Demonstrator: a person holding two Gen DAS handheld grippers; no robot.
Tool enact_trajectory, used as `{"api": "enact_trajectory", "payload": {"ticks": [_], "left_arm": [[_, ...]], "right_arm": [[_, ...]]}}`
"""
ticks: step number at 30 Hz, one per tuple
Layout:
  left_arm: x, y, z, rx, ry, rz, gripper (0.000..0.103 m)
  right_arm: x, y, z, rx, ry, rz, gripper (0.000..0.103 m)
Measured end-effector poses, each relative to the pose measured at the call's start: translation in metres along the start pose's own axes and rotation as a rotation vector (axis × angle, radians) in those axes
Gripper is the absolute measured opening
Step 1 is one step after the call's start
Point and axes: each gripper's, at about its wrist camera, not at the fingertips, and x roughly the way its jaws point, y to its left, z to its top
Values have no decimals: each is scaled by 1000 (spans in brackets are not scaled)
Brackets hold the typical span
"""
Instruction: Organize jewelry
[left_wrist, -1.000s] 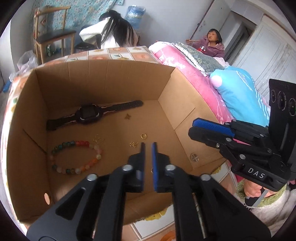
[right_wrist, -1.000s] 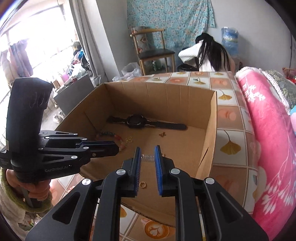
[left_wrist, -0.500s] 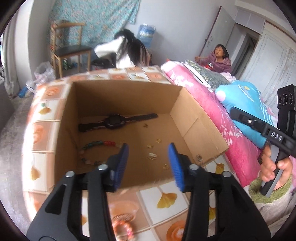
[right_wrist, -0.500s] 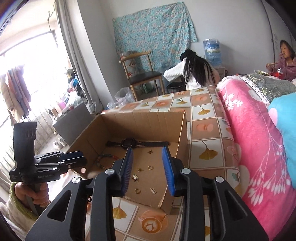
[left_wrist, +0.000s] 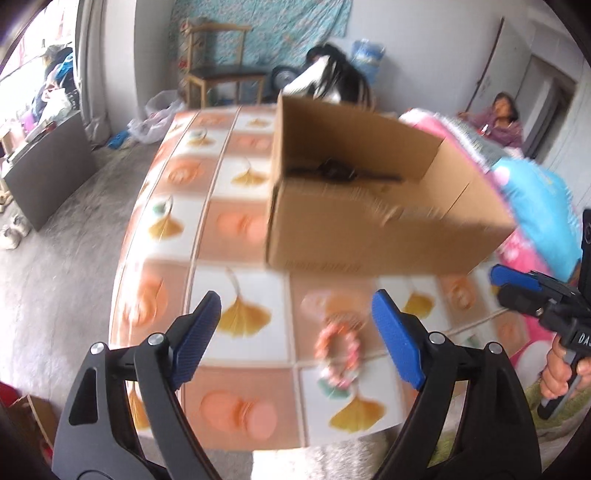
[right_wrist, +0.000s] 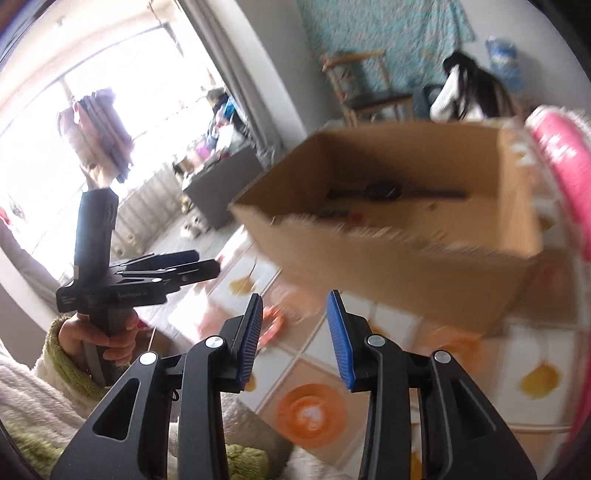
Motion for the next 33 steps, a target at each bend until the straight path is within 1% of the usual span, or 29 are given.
{"api": "enact_trajectory", "payload": {"ticks": [2, 4, 5, 7, 9, 11, 14, 15, 16, 18, 23, 28, 33], "left_arm": [[9, -2, -14, 21, 16, 21, 80], [16, -6, -26, 51, 23, 29, 76], [20, -9, -32, 64, 33, 29, 71], [27, -9, -41, 69, 54, 25, 62], [33, -9, -44, 62, 61, 21, 51], [37, -7, -48, 47, 65, -6, 45], [45, -3, -48, 21, 90, -67, 37], [46, -2, -49, 10, 88, -92, 36], [47, -2, -49, 10, 87, -101, 36], [47, -6, -50, 29, 88, -108, 33], [52, -19, -48, 91, 86, -97, 27], [59, -42, -46, 158, 96, -111, 25], [65, -74, -46, 249, 101, -129, 25]], "right_arm": [[31, 6, -4, -1, 66, 3, 34], [59, 11, -4, -23, 116, -14, 26], [70, 14, -3, -37, 135, -21, 25], [88, 19, -2, -50, 161, -18, 20], [100, 26, -3, -71, 184, -15, 19], [114, 32, -6, -101, 211, -29, 16], [127, 37, -9, -114, 250, -36, 11], [131, 37, -10, -113, 261, -45, 10], [133, 36, -12, -107, 271, -50, 10], [135, 36, -12, -103, 269, -46, 10], [129, 35, -15, -123, 264, -90, 10], [107, 16, -22, -65, 250, -135, 10], [80, -4, -34, -7, 225, -218, 10]]}}
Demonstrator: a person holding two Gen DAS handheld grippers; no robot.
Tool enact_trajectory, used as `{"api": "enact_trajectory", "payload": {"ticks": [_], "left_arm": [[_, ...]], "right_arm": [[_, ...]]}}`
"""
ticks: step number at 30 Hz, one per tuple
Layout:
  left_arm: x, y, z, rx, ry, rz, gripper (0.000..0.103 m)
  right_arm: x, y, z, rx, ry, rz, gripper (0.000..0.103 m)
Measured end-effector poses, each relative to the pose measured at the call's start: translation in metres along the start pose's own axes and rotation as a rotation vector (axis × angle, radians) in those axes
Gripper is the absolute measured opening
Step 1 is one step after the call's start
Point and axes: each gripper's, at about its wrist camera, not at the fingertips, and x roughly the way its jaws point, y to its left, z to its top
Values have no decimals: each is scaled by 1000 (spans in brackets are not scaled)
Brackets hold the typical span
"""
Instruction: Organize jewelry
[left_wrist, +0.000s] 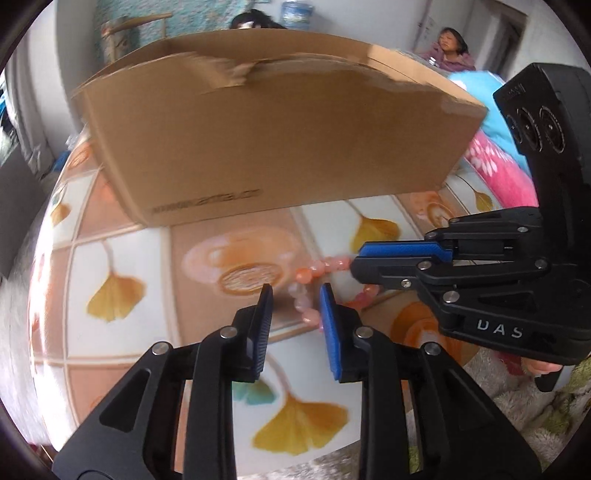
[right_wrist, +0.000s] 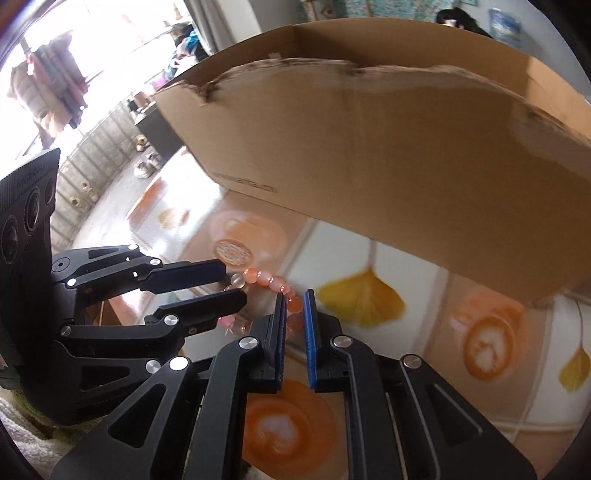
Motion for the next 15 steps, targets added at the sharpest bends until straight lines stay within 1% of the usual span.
{"api": "enact_trajectory", "payload": {"ticks": [4, 5, 7, 8, 9, 10, 11, 12, 14, 15], "left_arm": [[6, -17, 4, 58, 6, 9, 25], [7, -21, 4, 73, 6, 22, 27], [7, -23, 3, 86, 9, 29, 41], [6, -23, 1, 86, 12, 36, 52], [7, -23, 0, 85, 14, 47, 60], [8, -22, -2, 85, 16, 53, 65], [8, -21, -3, 80, 20, 60, 74], [9, -19, -3, 74, 21, 66, 79], [9, -16, -5, 65, 21, 78, 85], [10, -16, -5, 59, 15, 84, 85]], "right_arm": [[-13, -12, -10, 50, -12, -23, 10], [-15, -13, -11, 58, -15, -25, 10], [-19, -14, -15, 75, -32, -26, 11], [-19, -13, -15, 81, -36, -28, 12], [-22, -17, -15, 89, -41, -32, 16], [-23, -20, -16, 102, -48, -37, 26], [-25, -21, -16, 110, -54, -40, 30], [-27, -25, -17, 122, -63, -42, 35], [-29, -33, -18, 146, -74, -41, 43], [-33, -41, -20, 155, -78, -40, 49]]}}
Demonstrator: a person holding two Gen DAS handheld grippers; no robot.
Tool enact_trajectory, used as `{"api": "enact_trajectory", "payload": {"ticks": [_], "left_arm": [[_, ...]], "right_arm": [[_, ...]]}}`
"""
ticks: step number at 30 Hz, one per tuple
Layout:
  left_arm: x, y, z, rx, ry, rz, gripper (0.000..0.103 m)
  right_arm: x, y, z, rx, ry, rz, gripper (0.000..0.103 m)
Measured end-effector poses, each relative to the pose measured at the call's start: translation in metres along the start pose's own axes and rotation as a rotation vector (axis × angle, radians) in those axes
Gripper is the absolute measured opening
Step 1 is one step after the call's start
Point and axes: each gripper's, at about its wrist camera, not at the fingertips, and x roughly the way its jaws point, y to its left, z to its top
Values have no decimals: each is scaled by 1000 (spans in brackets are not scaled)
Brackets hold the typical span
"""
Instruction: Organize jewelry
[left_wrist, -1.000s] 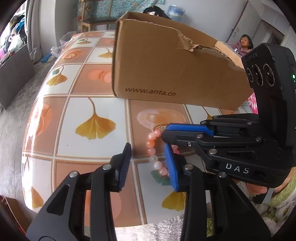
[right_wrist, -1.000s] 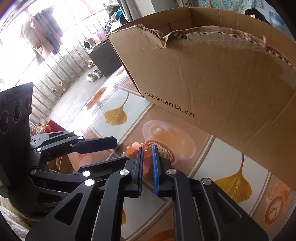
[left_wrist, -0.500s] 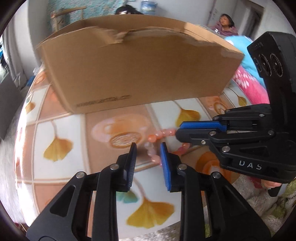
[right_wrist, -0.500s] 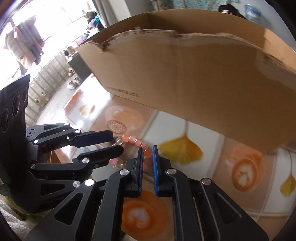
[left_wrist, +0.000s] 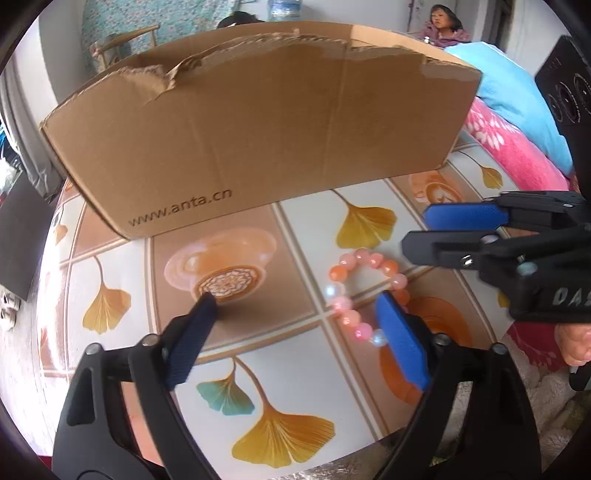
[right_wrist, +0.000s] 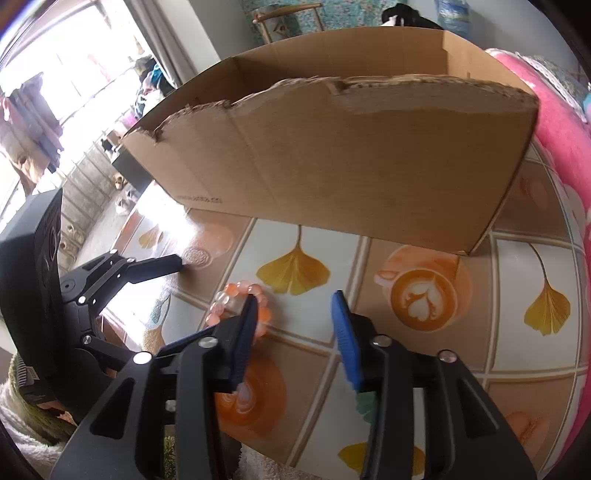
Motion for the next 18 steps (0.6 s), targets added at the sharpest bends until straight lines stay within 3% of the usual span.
{"api": "enact_trajectory", "payload": {"ticks": [4, 6, 18], "left_arm": [[0, 3, -2, -14, -6, 18, 92], [0, 2, -3, -18, -11, 28, 95], [2, -3, -5, -24, -34, 36, 95]], "right_arm": [[1, -13, -2, 43, -10, 1, 62], [5, -14, -1, 60, -2, 8, 64], [4, -28, -4, 125, -19, 95, 88]]}}
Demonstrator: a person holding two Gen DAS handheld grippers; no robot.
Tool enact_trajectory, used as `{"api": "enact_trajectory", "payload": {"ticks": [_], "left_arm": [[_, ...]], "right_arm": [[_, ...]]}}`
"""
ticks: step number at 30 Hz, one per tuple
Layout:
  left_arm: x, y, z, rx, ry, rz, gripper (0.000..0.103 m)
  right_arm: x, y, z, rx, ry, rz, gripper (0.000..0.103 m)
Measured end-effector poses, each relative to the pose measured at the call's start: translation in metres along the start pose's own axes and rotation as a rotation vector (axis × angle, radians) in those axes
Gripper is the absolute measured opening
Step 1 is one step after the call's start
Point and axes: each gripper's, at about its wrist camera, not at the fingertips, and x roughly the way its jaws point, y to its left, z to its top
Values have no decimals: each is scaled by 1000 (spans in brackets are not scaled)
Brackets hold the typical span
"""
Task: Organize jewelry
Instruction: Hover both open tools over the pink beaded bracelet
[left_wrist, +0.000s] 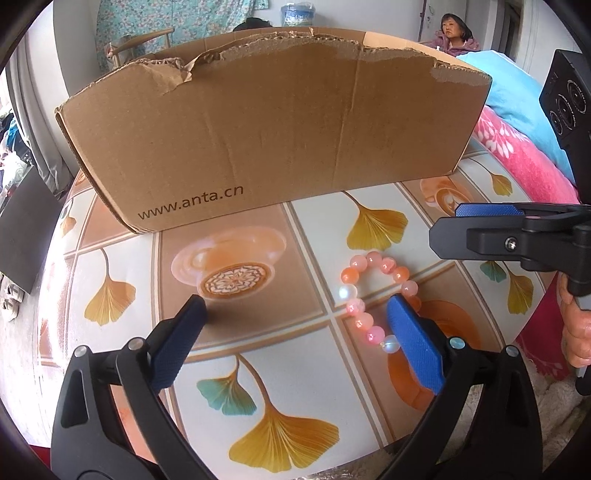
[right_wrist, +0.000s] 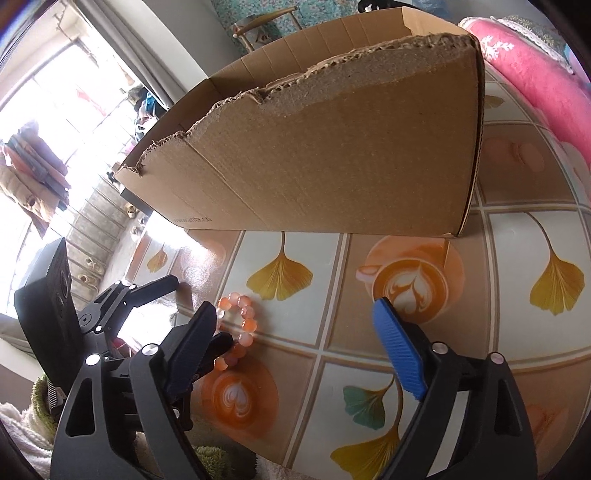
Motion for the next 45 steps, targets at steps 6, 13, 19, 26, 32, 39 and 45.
{"api": "enact_trajectory", "payload": {"ticks": [6, 13, 19, 26, 32, 39, 45], "left_arm": [[2, -1, 3, 1, 13, -1, 95], [4, -2, 7, 11, 20, -7, 95], [3, -2, 6, 14, 17, -9, 95], [2, -2, 5, 18, 19, -10, 95], [2, -2, 5, 18, 18, -10, 95], [2, -2, 5, 18, 19, -10, 95], [2, -2, 5, 18, 19, -9, 95]], "right_arm": [[6, 8, 0, -6, 0, 0, 94], [8, 14, 0, -27, 10, -29, 96], [11, 17, 1, -36, 11, -44, 97], [11, 17, 1, -37, 10, -45, 97], [12, 18, 0, -39, 12, -46, 97], [13, 19, 0, -37, 11, -43, 97], [13, 19, 0, -37, 10, -44, 97]]}}
